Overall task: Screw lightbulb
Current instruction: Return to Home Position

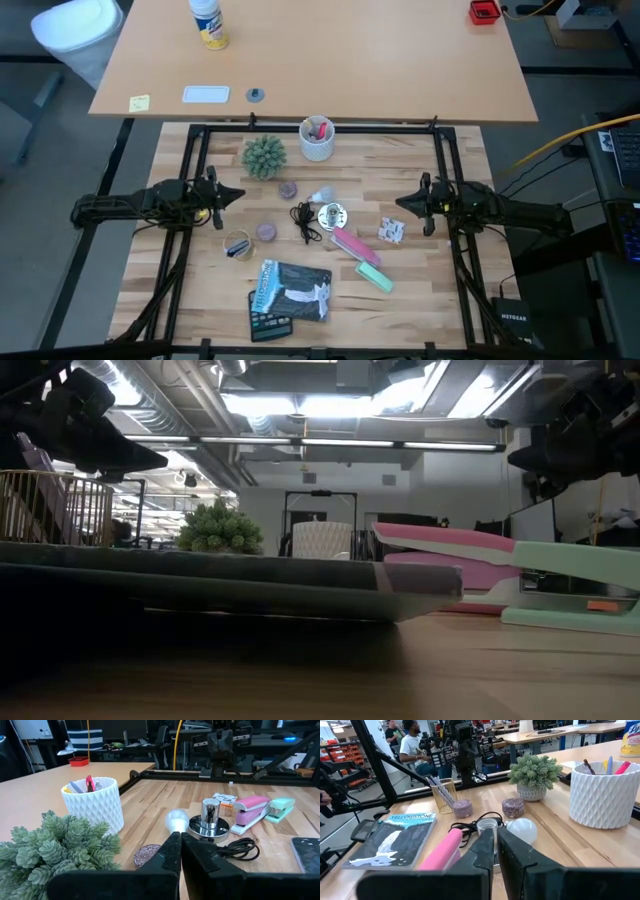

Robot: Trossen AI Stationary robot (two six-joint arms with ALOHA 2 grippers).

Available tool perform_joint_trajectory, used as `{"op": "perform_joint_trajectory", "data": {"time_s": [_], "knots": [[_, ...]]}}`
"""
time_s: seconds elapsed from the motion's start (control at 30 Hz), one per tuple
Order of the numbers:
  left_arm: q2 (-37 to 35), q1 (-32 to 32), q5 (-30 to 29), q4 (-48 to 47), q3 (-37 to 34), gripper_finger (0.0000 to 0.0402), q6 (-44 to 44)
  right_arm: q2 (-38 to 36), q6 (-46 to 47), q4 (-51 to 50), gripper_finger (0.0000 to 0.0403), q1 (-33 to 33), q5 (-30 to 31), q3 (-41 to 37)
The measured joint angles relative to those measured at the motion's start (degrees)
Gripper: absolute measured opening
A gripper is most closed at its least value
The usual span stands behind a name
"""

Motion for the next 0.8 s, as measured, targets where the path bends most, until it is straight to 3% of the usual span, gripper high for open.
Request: {"op": "perform_joint_trajectory", "data": {"time_s": [0.3, 0.8], "knots": [[0.0, 0.0, -0.01, -0.12, 0.02, 0.0004, -4.46, 0.0, 0.02, -0.83, 0.0028, -0.02, 0.0, 0.13], [-0.02, 0.0, -0.02, -0.12, 0.02, 0.0004, -4.48, 0.0, 2.62, -1.07, 0.0028, -0.02, 0.02, 0.13]]}}
